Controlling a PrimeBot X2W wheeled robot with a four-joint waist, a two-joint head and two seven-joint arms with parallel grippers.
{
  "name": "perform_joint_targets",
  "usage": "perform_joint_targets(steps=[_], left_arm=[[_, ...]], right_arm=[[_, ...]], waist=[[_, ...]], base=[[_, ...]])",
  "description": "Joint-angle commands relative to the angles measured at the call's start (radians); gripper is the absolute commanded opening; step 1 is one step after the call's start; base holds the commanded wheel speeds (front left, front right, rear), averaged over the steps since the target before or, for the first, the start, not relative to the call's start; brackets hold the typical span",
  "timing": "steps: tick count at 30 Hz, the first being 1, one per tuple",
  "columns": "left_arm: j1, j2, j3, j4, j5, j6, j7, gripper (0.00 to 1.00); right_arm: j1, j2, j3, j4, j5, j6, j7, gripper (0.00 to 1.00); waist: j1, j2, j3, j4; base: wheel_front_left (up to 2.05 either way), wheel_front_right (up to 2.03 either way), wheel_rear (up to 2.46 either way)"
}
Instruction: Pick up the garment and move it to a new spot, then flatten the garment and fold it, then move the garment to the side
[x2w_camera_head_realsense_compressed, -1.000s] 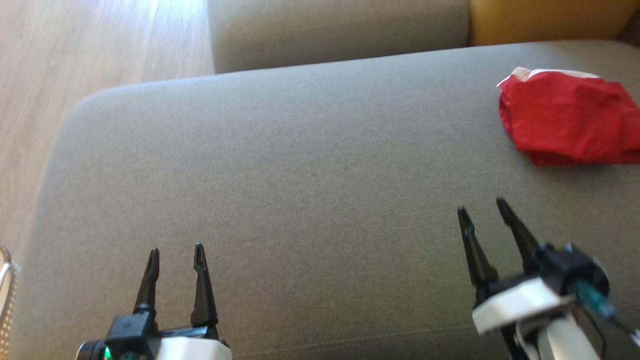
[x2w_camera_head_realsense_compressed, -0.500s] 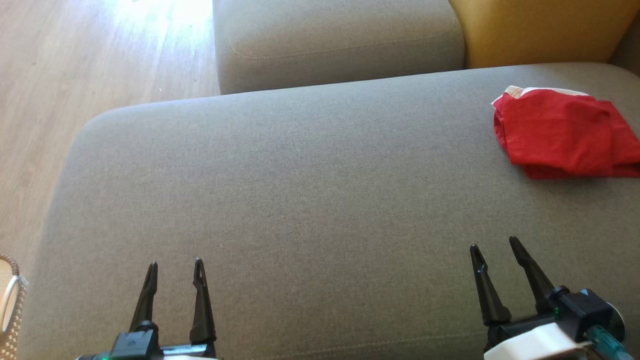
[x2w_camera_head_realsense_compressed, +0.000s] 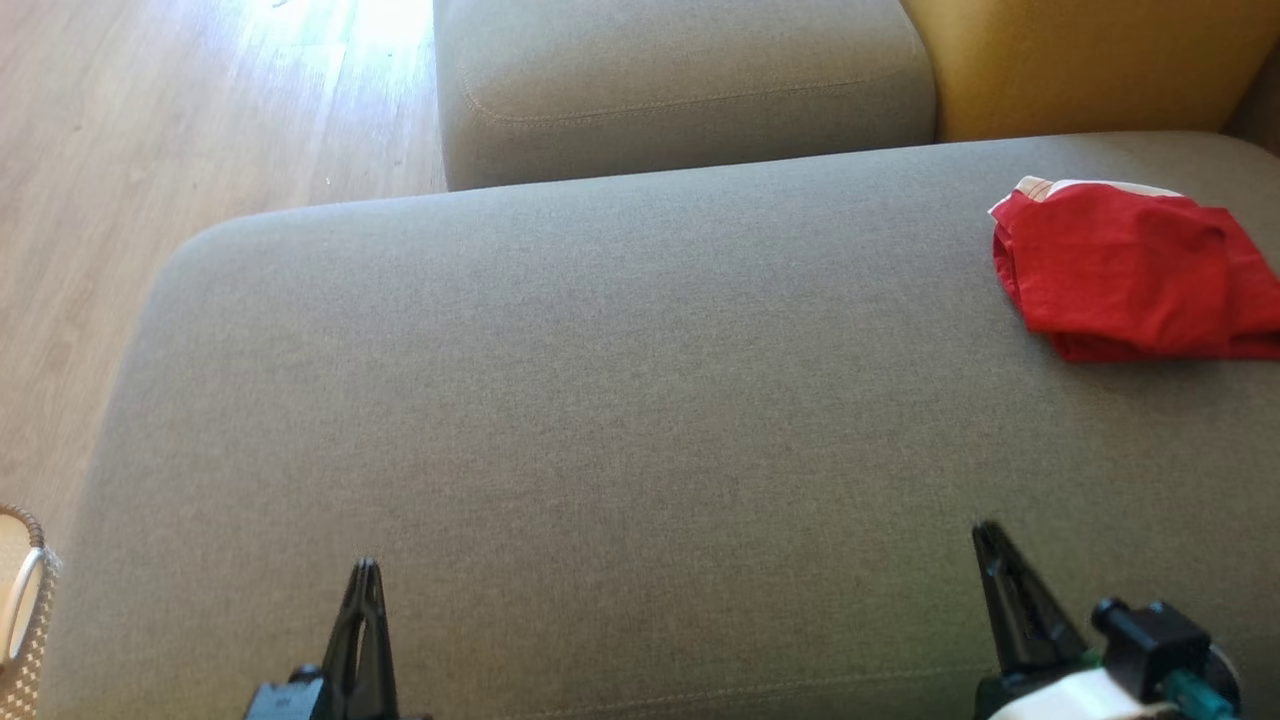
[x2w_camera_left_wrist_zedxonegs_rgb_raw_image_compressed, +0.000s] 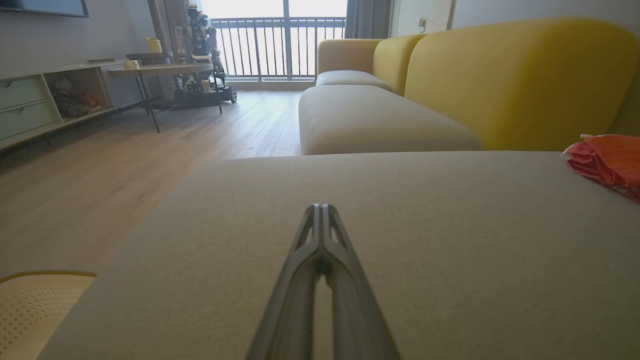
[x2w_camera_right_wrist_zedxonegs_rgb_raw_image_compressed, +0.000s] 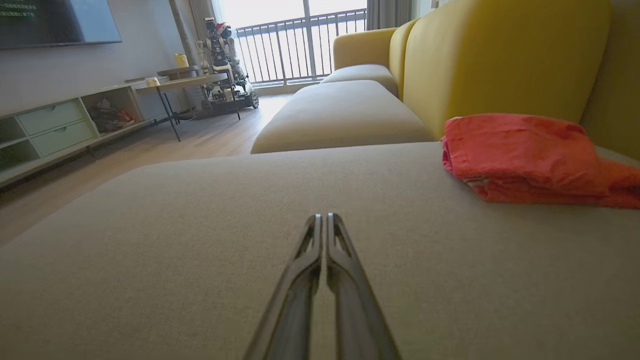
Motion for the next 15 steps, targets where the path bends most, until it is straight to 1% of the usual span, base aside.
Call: perform_joint_targets(steps=[1, 15], left_arm=[[-0.002, 0.000, 0.000, -0.015, -0.012, 0.001, 0.001, 0.00], [-0.047, 0.011, 0.025, 0.021, -0.199, -0.037, 0.032, 0.00]], right_arm=[[-0.002, 0.000, 0.000, -0.012, 0.012, 0.000, 0.001, 0.00], [-0.035, -0.012, 0.002, 0.007, 0.191, 0.000, 0.031, 0.00]], waist=[[0.0000, -0.0001, 0.001, 0.000], [0.0000, -0.0001, 0.007, -0.002]], base=[[0.00, 0.00, 0.00], [0.00, 0.00, 0.00]])
